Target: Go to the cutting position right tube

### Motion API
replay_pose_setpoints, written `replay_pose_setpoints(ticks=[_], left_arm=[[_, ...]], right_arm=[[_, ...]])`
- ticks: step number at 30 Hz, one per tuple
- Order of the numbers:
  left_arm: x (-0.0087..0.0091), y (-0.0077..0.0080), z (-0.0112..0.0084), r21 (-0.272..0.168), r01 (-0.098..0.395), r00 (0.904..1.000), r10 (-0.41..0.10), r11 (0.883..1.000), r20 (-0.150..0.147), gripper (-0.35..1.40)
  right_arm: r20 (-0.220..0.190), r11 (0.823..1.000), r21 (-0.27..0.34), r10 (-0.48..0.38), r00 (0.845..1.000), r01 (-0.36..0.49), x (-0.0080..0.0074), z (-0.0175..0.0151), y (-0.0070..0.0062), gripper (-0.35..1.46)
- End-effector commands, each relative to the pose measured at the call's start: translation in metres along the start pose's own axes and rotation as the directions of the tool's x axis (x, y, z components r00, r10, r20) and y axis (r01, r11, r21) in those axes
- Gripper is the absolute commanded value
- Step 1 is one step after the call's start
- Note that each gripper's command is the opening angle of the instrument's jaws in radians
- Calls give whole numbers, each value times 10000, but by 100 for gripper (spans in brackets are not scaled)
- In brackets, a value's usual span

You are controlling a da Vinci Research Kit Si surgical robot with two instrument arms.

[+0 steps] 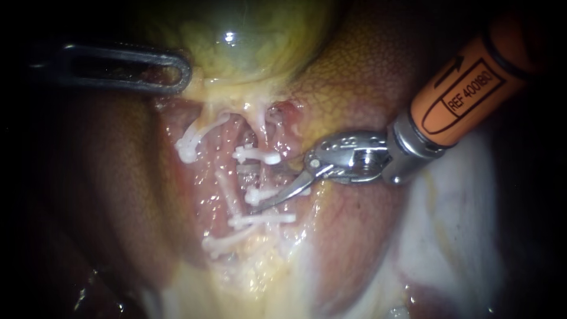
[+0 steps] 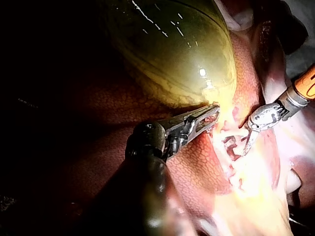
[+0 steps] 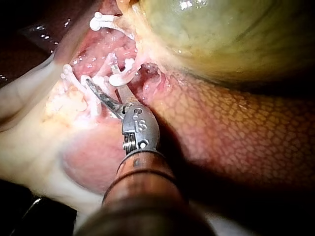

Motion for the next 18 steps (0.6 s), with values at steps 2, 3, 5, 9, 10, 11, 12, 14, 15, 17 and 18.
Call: replay_pose_setpoints(ticks=[2,3,5,9,10,11,12,14,15,17,18], left_arm=[[0,0,0,1,0,10000,0,10000,0,-35],[0,0,0,1,0,10000,0,10000,0,-35],[0,0,0,1,-1,10000,1,10000,0,-35],[0,0,0,1,-1,10000,1,10000,0,-35],[0,0,0,1,-1,10000,1,10000,0,-35],[0,0,0,2,-1,10000,1,10000,-1,-35],[0,0,0,2,-1,10000,1,10000,-1,-35],[0,0,0,1,-1,10000,1,10000,-1,-35],[0,0,0,1,-1,10000,1,10000,-1,-35],[0,0,0,2,-1,10000,1,10000,-1,-35],[0,0,0,1,-1,10000,1,10000,-1,-35]], right_arm=[[-134,9995,288,-118,9998,122,1,8,2,29],[-271,9989,424,-174,9995,185,2,10,3,29],[-637,9970,701,-272,9976,317,3,13,4,29],[-1289,9930,1169,-11,9917,163,7,17,4,27],[-1415,9917,1281,91,9899,92,8,19,4,27],[-1491,9910,1337,144,9887,58,8,20,3,29],[-1620,9895,1443,190,9866,46,9,22,3,32],[-1766,9881,1537,351,9837,-76,11,25,1,39],[-1816,9877,1560,397,9826,-111,12,27,0,41],[-1893,9863,1650,387,9812,-70,13,29,-2,47],[-1896,9864,1644,385,9811,-70,14,30,-3,51]])
